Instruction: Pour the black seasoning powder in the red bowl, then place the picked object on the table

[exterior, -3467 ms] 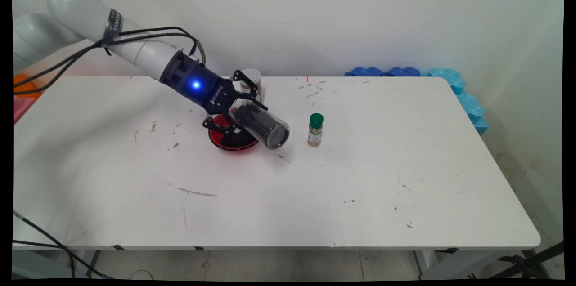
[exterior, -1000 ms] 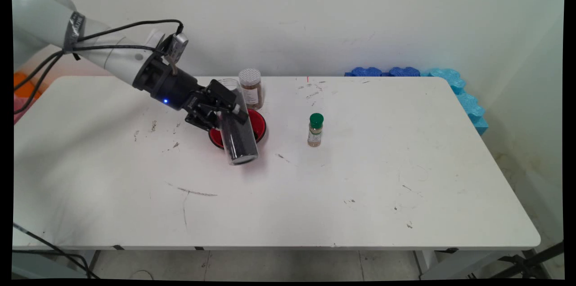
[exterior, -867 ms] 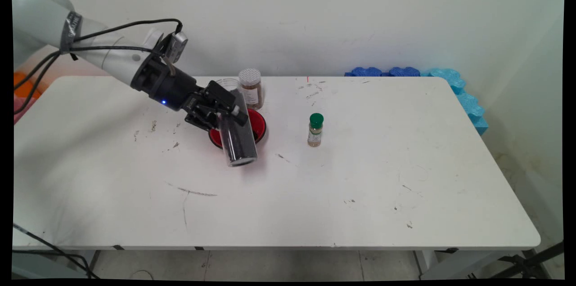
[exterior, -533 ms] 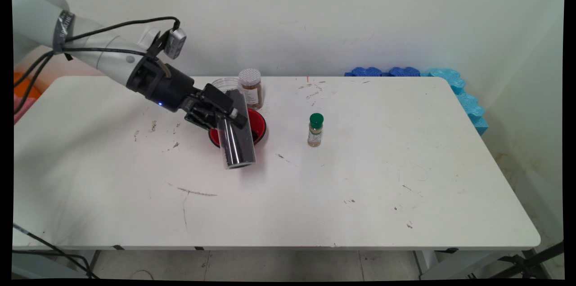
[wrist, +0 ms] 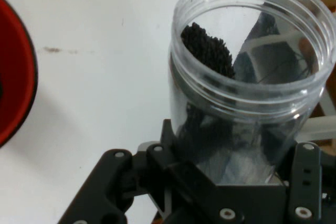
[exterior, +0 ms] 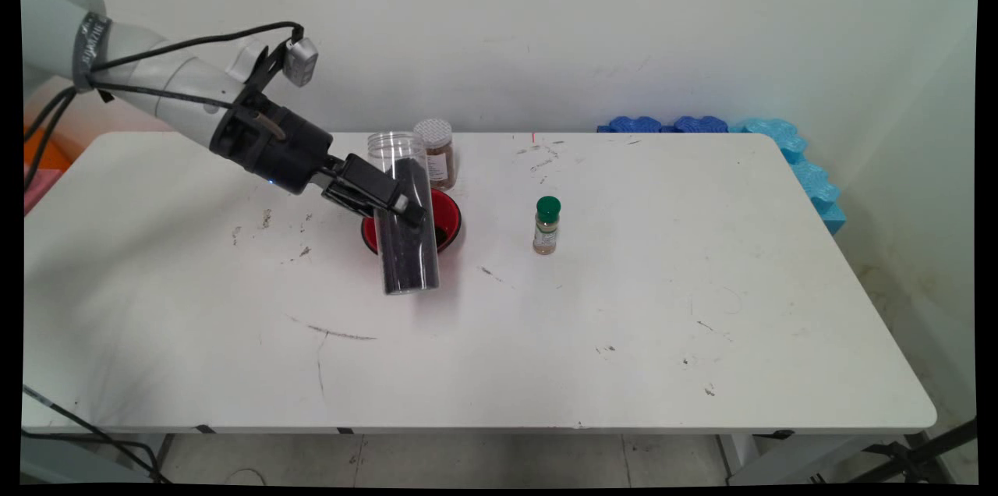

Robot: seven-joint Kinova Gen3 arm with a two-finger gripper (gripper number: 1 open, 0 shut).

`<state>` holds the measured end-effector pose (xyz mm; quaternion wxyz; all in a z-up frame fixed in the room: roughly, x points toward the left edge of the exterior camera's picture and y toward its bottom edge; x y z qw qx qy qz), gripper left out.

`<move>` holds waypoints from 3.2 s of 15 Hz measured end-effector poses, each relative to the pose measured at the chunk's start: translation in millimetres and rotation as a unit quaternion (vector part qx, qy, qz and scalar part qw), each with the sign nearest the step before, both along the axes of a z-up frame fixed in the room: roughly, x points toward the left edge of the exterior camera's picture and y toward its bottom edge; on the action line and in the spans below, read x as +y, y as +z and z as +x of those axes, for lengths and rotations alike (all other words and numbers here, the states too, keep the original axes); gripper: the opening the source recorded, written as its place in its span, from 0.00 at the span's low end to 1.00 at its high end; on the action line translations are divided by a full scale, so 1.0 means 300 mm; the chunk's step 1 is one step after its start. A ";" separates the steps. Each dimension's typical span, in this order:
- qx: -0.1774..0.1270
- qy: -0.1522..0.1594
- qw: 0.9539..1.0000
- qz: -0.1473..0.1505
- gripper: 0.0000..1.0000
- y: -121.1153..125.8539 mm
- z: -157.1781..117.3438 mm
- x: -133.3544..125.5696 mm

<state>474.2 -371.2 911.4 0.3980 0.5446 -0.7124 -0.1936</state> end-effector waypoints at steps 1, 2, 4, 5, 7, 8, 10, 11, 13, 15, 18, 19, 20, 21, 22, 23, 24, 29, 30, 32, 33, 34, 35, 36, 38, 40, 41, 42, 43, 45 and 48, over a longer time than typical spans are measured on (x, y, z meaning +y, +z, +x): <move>-0.002 -0.006 1.000 -0.009 0.00 0.004 -0.003 0.003; -0.006 -0.016 1.000 -0.023 0.00 0.009 -0.009 0.008; -0.012 -0.032 0.998 -0.048 0.00 0.018 -0.016 0.015; -0.015 -0.038 0.997 -0.058 0.00 0.021 -0.019 0.017; -0.023 -0.057 0.994 -0.090 0.00 0.030 -0.029 0.023; -0.027 -0.066 0.992 -0.104 0.00 0.033 -0.033 0.025; -0.036 -0.086 0.986 -0.137 0.00 0.039 -0.044 0.033; -0.040 -0.096 0.983 -0.154 0.00 0.042 -0.051 0.036; -0.049 -0.115 0.975 -0.185 0.00 0.047 -0.065 0.043; -0.057 -0.137 0.965 -0.218 0.00 0.049 -0.083 0.053; -0.073 -0.163 0.948 -0.265 0.00 0.048 -0.110 0.060; -0.077 -0.167 0.943 -0.277 0.00 0.047 -0.116 0.060; -0.084 -0.170 0.938 -0.291 0.00 0.045 -0.124 0.058; -0.090 -0.171 0.934 -0.301 0.00 0.041 -0.130 0.057; -0.098 -0.172 0.929 -0.312 0.00 0.035 -0.136 0.057; -0.103 -0.174 0.926 -0.320 0.00 0.029 -0.141 0.056; -0.107 -0.174 0.924 -0.324 0.00 0.025 -0.144 0.057; -0.123 -0.172 0.915 -0.345 0.00 -0.011 -0.176 0.067; -0.125 -0.166 0.916 -0.344 0.00 -0.019 -0.180 0.070; -0.125 -0.157 0.918 -0.342 0.00 -0.034 -0.189 0.080; -0.125 -0.154 0.919 -0.341 0.00 -0.042 -0.194 0.087; -0.125 -0.152 0.919 -0.341 0.00 -0.050 -0.199 0.092; -0.123 -0.148 0.919 -0.343 0.00 -0.057 -0.203 0.097; -0.122 -0.144 0.919 -0.346 0.00 -0.064 -0.206 0.102; -0.120 -0.142 0.918 -0.350 0.00 -0.082 -0.210 0.111; -0.117 -0.145 0.916 -0.354 0.00 -0.103 -0.215 0.124; -0.117 -0.149 0.915 -0.356 0.00 -0.114 -0.216 0.130; -0.118 -0.153 0.913 -0.358 0.00 -0.128 -0.217 0.137; -0.119 -0.158 0.911 -0.361 0.00 -0.144 -0.218 0.144; -0.121 -0.167 0.908 -0.366 0.00 -0.174 -0.217 0.155; -0.122 -0.174 0.904 -0.371 0.00 -0.221 -0.216 0.171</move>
